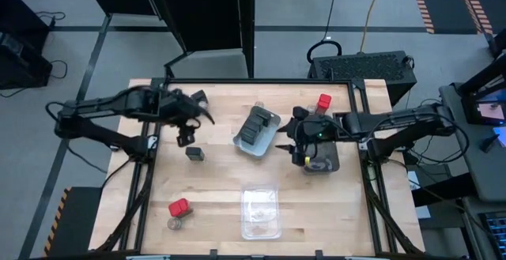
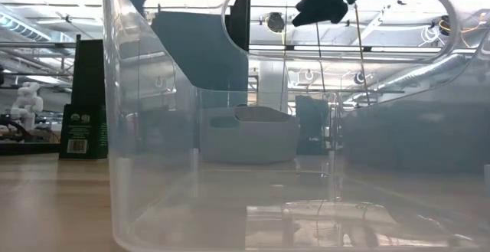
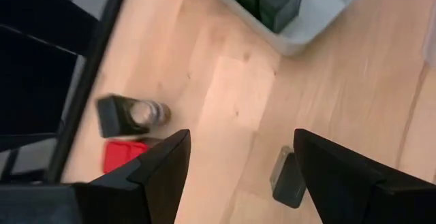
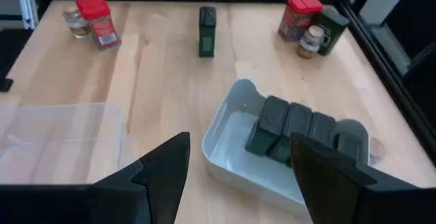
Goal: Sort spices by type
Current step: Put the black spice can into the gray bin
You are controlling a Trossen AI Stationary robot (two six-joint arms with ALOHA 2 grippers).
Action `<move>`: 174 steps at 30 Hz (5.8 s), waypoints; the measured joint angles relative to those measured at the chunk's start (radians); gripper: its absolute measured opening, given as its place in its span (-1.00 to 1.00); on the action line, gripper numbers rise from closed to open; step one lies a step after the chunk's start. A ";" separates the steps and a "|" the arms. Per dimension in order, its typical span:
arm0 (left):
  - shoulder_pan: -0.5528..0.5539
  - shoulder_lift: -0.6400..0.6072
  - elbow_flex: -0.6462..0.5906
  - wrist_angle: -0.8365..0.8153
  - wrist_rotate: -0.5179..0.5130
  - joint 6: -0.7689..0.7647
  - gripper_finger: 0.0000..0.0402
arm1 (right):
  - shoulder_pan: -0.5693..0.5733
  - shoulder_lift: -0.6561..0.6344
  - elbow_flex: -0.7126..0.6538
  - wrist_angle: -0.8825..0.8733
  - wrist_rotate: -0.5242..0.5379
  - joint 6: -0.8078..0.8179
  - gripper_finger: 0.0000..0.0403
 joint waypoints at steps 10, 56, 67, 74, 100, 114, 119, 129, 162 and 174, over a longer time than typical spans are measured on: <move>-0.036 -0.006 -0.351 0.185 0.220 0.053 0.33 | 0.010 0.008 -0.040 -0.029 0.004 0.152 0.18; -0.039 0.122 -0.508 0.277 0.310 0.127 0.33 | 0.010 0.051 -0.069 -0.023 0.007 0.142 0.18; -0.039 0.122 -0.508 0.274 0.310 0.124 -0.03 | 0.010 0.051 -0.069 -0.023 0.006 0.163 0.18; -0.039 0.122 -0.508 0.273 0.307 0.122 -0.33 | 0.010 0.051 -0.069 -0.035 0.005 0.188 0.18; -0.035 0.153 0.022 0.385 0.176 0.331 -0.26 | 0.072 0.051 -0.069 -0.057 0.006 0.223 0.18; -0.030 0.418 0.021 0.473 0.150 0.731 -0.26 | 0.120 0.051 -0.069 -0.064 0.007 0.251 0.18; -0.030 0.470 0.021 0.472 0.150 0.734 -0.25 | 0.121 0.051 -0.069 -0.069 0.007 0.248 0.18; 0.005 0.534 0.021 0.453 0.148 0.784 -0.25 | 0.121 0.051 -0.068 -0.070 0.007 0.240 0.18; -0.007 0.572 0.021 0.475 -0.046 0.817 0.19 | 0.121 0.051 -0.068 -0.071 0.007 0.221 0.18; -0.086 0.571 0.108 0.537 -0.068 0.799 0.19 | 0.121 0.051 -0.068 -0.070 0.008 0.208 0.18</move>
